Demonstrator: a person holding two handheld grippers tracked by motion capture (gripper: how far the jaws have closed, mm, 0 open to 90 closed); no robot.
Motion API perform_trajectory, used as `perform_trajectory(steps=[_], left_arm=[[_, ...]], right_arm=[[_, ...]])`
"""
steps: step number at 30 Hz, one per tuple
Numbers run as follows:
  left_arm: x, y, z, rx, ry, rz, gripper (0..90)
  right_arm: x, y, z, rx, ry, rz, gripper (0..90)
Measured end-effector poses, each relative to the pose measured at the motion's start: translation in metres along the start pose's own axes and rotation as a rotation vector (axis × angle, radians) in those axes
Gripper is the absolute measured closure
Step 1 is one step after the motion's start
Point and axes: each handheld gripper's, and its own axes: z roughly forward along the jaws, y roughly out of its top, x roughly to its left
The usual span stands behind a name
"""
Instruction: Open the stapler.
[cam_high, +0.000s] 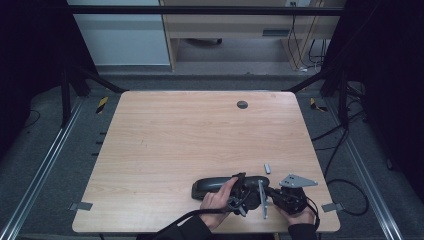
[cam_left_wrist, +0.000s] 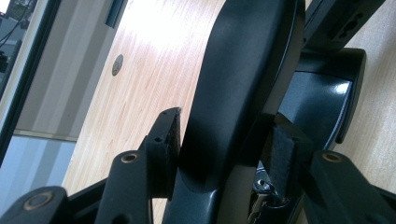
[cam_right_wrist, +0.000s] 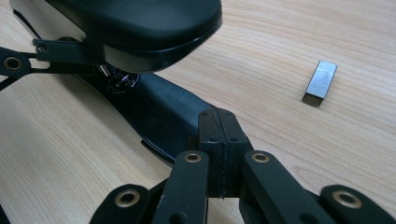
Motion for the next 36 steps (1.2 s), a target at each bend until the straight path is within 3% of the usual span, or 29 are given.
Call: perform_trajectory(steps=[11, 20, 31, 36], left_arm=[[-0.002, 0.000, 0.001, -0.004, 0.011, -0.003, 50.9], [-0.002, 0.001, 0.000, -0.001, 0.019, 0.002, 51.3], [-0.003, 0.000, 0.000, 0.002, 0.019, 0.006, 51.4], [-0.003, 0.001, 0.000, 0.001, 0.022, 0.007, 51.6]], right_arm=[[0.001, -0.001, 0.006, 0.011, 0.017, -0.007, 90.0], [0.004, -0.001, 0.012, 0.022, 0.002, -0.039, 90.0], [0.005, -0.001, 0.012, 0.017, 0.010, -0.020, 90.0], [0.005, -0.002, 0.012, 0.014, 0.009, -0.043, 90.0]])
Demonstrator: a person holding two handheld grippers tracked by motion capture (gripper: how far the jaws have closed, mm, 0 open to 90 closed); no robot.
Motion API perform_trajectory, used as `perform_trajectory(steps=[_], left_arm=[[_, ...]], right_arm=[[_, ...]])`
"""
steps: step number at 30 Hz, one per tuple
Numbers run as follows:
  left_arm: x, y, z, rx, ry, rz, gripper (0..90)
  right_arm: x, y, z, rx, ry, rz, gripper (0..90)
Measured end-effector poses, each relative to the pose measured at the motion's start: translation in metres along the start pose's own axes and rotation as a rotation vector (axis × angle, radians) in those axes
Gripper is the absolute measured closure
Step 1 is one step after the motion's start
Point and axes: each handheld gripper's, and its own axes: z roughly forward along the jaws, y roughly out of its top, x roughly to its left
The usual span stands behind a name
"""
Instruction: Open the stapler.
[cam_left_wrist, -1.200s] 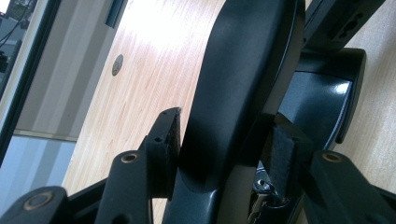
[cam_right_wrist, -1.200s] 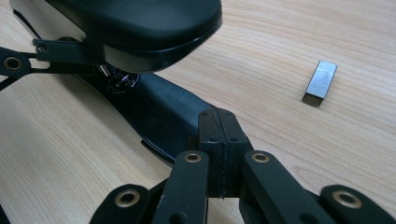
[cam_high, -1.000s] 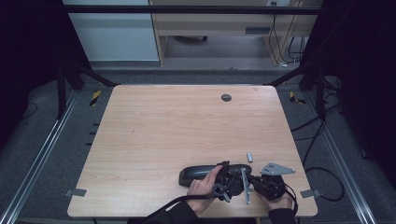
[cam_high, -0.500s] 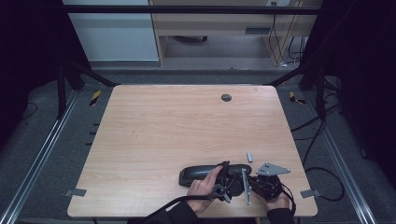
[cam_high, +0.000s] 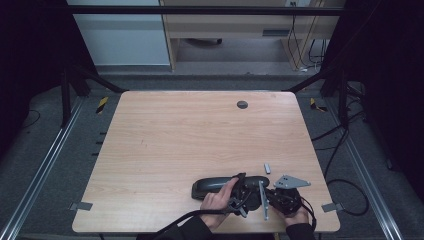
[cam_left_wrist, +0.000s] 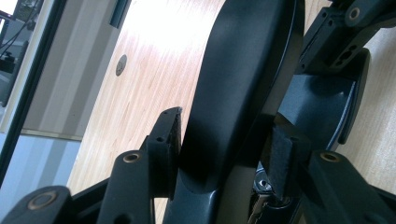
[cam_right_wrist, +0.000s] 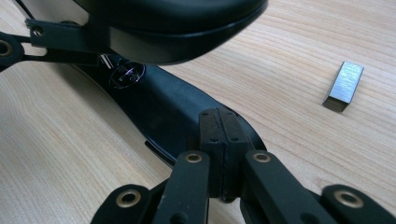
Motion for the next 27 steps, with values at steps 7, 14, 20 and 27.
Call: perform_trajectory(steps=[7, 14, 20, 27], left_arm=[[-0.001, 0.000, 0.000, -0.010, 0.008, -0.004, 51.9], [0.009, -0.003, -0.008, -0.040, 0.008, -0.058, 52.3], [0.015, -0.006, -0.014, -0.060, 0.008, -0.094, 52.7], [0.022, -0.009, -0.020, -0.085, 0.010, -0.136, 53.4]], right_arm=[[0.000, -0.001, -0.001, 0.000, 0.002, 0.009, 90.0], [0.000, -0.001, 0.000, -0.004, 0.005, 0.019, 90.0], [-0.001, -0.001, 0.000, -0.009, 0.008, 0.033, 90.0], [-0.001, -0.001, 0.000, -0.006, 0.010, 0.046, 90.0]])
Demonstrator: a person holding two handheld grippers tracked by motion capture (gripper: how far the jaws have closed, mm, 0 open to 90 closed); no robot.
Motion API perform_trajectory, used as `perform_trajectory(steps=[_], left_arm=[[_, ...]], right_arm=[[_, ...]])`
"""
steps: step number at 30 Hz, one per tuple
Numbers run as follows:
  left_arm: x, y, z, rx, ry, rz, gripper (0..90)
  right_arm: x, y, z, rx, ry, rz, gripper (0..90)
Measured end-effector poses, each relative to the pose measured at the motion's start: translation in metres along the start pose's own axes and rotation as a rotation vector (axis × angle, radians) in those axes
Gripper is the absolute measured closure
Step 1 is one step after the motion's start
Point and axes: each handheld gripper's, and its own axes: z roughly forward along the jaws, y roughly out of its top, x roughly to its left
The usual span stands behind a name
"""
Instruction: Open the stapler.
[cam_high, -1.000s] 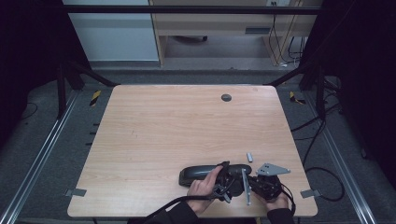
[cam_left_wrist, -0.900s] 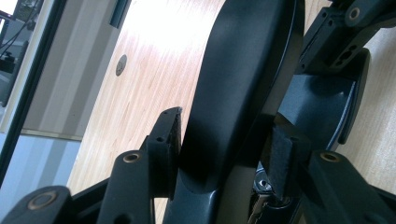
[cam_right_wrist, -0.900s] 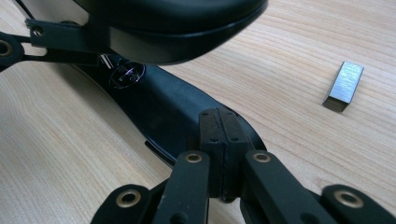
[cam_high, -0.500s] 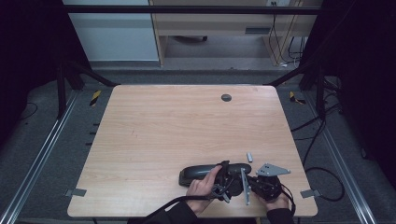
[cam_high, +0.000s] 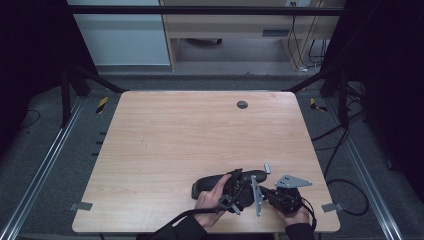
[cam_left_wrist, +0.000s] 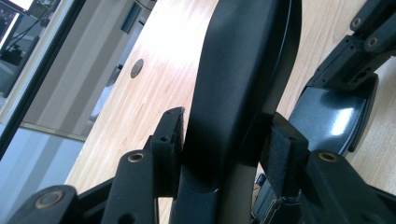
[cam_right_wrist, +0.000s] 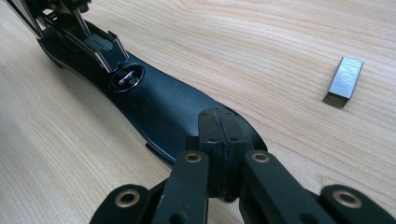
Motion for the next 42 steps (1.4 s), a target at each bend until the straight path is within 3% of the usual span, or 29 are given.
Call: perform_trajectory(steps=[20, 42], left_arm=[[0.020, -0.008, -0.019, -0.052, 0.021, -0.103, 55.2], [0.044, -0.024, -0.043, -0.101, 0.063, -0.242, 57.9]], right_arm=[[0.001, 0.001, 0.000, 0.012, -0.004, 0.009, 90.0], [0.001, 0.001, 0.000, 0.014, -0.012, 0.001, 90.0]])
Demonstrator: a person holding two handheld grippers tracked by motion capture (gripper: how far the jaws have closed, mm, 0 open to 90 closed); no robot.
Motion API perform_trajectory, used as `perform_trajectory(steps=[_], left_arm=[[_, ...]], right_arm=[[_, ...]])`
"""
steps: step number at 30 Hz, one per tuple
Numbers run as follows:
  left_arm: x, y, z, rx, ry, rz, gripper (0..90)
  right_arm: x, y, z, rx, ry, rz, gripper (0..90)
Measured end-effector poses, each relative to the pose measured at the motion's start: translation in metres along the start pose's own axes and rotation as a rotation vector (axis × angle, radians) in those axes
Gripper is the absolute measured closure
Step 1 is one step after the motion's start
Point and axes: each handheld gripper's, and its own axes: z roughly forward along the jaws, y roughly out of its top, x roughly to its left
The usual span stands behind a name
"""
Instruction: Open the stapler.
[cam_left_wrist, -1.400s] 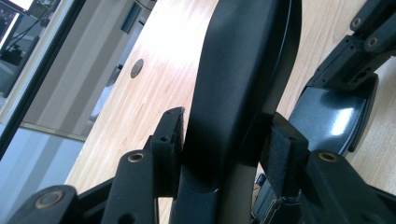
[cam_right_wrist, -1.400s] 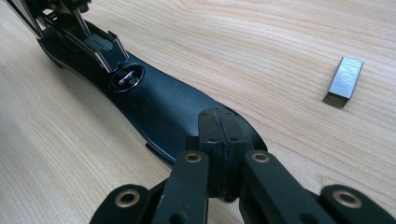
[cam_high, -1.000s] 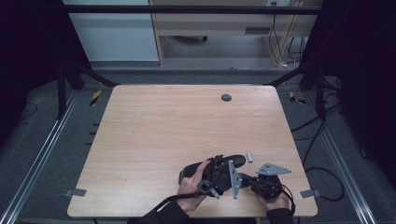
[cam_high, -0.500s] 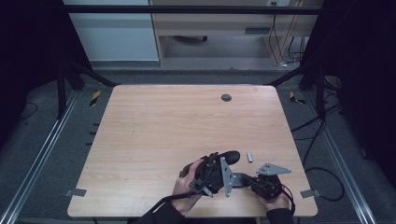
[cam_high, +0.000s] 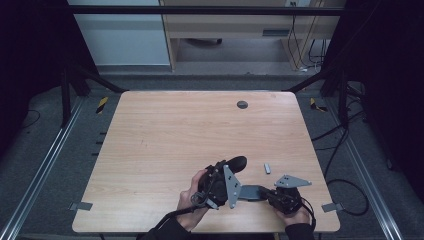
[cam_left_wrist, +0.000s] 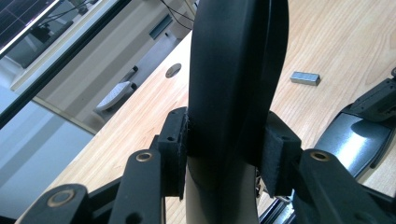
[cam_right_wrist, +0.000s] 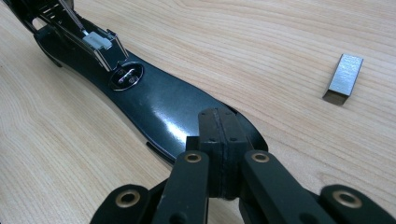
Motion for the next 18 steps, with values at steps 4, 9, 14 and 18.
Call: perform_trajectory(steps=[4, 9, 14, 18], left_arm=[[0.005, -0.002, -0.004, -0.005, 0.003, -0.026, 58.1], [0.010, -0.004, -0.009, -0.005, -0.002, -0.048, 58.2], [0.016, -0.007, -0.013, -0.012, -0.002, -0.079, 58.2], [0.021, -0.010, -0.016, -0.018, -0.003, -0.107, 58.3]], right_arm=[[0.000, 0.000, 0.000, -0.002, 0.001, -0.001, 90.0], [0.000, 0.000, 0.000, -0.002, 0.000, -0.004, 90.0], [0.000, 0.000, 0.000, -0.002, 0.004, -0.004, 90.0], [0.001, 0.000, 0.000, 0.003, 0.005, 0.002, 90.0]])
